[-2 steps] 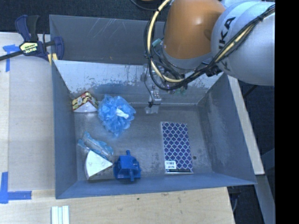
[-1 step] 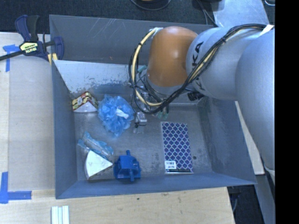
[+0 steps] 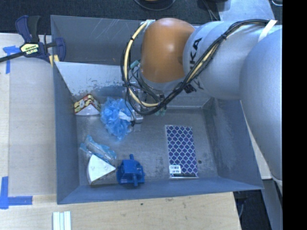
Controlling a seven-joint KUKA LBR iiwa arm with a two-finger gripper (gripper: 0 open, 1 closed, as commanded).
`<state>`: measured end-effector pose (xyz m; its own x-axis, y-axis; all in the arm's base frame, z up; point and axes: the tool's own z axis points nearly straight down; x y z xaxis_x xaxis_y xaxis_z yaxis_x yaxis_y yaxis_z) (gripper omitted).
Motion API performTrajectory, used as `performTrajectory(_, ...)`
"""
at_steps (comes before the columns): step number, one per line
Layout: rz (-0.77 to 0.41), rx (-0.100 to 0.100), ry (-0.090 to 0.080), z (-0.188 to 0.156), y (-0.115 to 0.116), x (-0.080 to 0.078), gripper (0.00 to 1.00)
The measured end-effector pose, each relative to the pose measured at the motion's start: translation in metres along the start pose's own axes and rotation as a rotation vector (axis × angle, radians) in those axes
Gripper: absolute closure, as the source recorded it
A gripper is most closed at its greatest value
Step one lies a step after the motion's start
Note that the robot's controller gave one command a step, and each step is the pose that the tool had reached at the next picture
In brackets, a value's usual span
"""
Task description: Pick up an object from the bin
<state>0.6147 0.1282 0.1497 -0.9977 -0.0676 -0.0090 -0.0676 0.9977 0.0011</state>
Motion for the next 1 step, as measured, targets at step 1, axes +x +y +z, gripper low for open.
performTrajectory(1,-0.416,-0.003,0.011,0.0653,-0.0186,0.0063,0.00)
